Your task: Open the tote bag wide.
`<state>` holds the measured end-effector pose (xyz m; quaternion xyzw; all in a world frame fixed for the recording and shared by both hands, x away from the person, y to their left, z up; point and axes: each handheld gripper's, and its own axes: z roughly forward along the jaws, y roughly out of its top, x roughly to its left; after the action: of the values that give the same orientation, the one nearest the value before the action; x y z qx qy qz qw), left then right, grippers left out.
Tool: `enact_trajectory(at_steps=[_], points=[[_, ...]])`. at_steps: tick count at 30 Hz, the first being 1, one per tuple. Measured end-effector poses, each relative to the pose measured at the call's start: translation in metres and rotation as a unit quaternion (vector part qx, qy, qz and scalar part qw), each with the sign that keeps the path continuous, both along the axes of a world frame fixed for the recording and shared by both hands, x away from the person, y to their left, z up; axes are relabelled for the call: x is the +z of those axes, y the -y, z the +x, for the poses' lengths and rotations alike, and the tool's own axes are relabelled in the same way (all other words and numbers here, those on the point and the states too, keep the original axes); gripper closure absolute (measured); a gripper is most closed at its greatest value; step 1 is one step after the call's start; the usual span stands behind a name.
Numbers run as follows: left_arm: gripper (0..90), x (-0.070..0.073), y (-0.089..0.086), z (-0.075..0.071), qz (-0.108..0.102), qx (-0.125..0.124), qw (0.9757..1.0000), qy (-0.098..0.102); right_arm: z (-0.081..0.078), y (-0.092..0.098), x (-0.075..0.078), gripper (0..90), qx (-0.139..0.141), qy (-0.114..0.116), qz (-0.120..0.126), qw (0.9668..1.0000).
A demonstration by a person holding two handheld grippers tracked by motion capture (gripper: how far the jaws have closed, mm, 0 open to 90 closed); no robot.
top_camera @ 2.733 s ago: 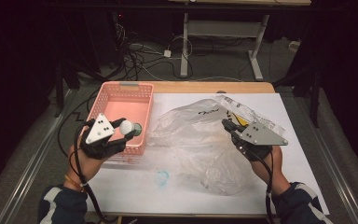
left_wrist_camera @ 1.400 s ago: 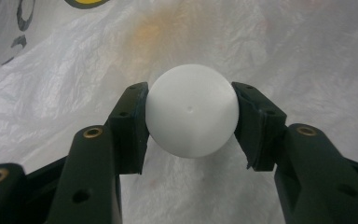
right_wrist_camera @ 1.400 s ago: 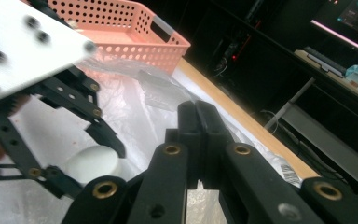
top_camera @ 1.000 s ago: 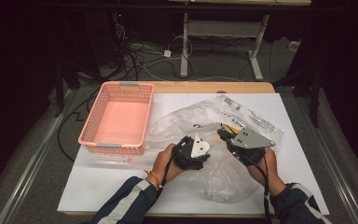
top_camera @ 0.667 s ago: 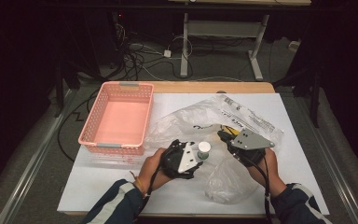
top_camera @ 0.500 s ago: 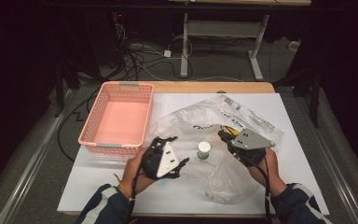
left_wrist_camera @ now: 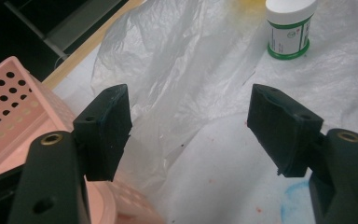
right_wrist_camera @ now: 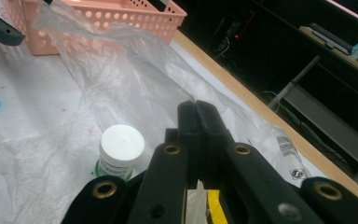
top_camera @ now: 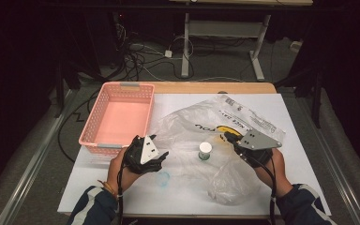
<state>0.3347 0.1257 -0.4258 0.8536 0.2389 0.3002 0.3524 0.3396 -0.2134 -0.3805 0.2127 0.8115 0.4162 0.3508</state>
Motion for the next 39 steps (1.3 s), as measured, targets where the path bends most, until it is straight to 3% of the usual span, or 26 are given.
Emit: enact_trajectory(at_steps=[4,9,12,16,18,22,23,24,25,26,29,32,34,36,39], points=[[28.7,0.001,0.003,0.001,-0.006,0.004,0.9999,0.01,0.0,0.006,0.002,90.0,-0.005,0.0,0.002,1.0],[25.3,0.011,-0.001,-0.006,-0.042,0.007,0.9975,0.057,-0.001,0.011,0.005,90.0,-0.01,0.005,0.004,0.9999],[23.1,0.013,-0.004,-0.003,-0.05,0.011,0.9971,0.057,0.0,0.013,0.006,90.0,-0.011,0.005,0.004,0.9999],[23.2,0.008,-0.004,0.008,-0.057,0.024,0.9978,0.023,0.0,0.019,0.007,90.0,-0.01,0.002,-0.001,1.0],[23.3,0.004,0.0,0.013,-0.047,0.025,0.9985,0.004,-0.001,0.022,0.007,90.0,-0.007,0.0,0.0,1.0],[24.8,0.001,0.007,0.017,-0.039,0.026,0.9989,-0.009,-0.002,0.029,0.009,90.0,-0.004,0.002,0.003,1.0],[31.9,0.001,0.008,0.017,-0.038,0.02,0.9991,-0.009,-0.001,0.03,0.009,90.0,-0.003,-0.001,0.005,1.0],[46.2,0.002,0.009,0.017,-0.041,0.02,0.999,-0.007,0.0,0.03,0.008,90.0,-0.005,0.0,0.002,1.0],[46.2,0.003,0.01,0.016,-0.04,0.007,0.9991,-0.013,0.0,0.03,0.008,90.0,-0.005,0.0,0.002,1.0],[60.9,0.003,0.01,0.015,-0.037,-0.005,0.9992,-0.015,0.001,0.029,0.007,88.7,-0.004,-0.002,0.001,1.0],[79.2,0.006,0.008,0.011,-0.049,-0.022,0.9984,-0.019,0.002,0.027,0.004,84.4,-0.007,-0.005,0.0,1.0],[86.0,0.008,0.005,0.008,-0.052,-0.026,0.9981,-0.018,0.003,0.027,0.002,73.4,-0.006,-0.014,0.008,0.9998],[86.4,0.008,0.004,0.007,-0.053,-0.026,0.9981,-0.021,0.002,0.026,0.002,63.6,0.016,-0.025,0.018,0.9994],[86.6,0.008,0.004,0.006,-0.049,-0.025,0.9982,-0.022,-0.004,0.022,0.005,50.6,0.027,-0.022,0.021,0.9992],[86.6,0.008,0.005,0.005,-0.05,-0.026,0.9982,-0.021,-0.02,0.015,0.013,44.0,0.047,-0.014,0.029,0.9984]])
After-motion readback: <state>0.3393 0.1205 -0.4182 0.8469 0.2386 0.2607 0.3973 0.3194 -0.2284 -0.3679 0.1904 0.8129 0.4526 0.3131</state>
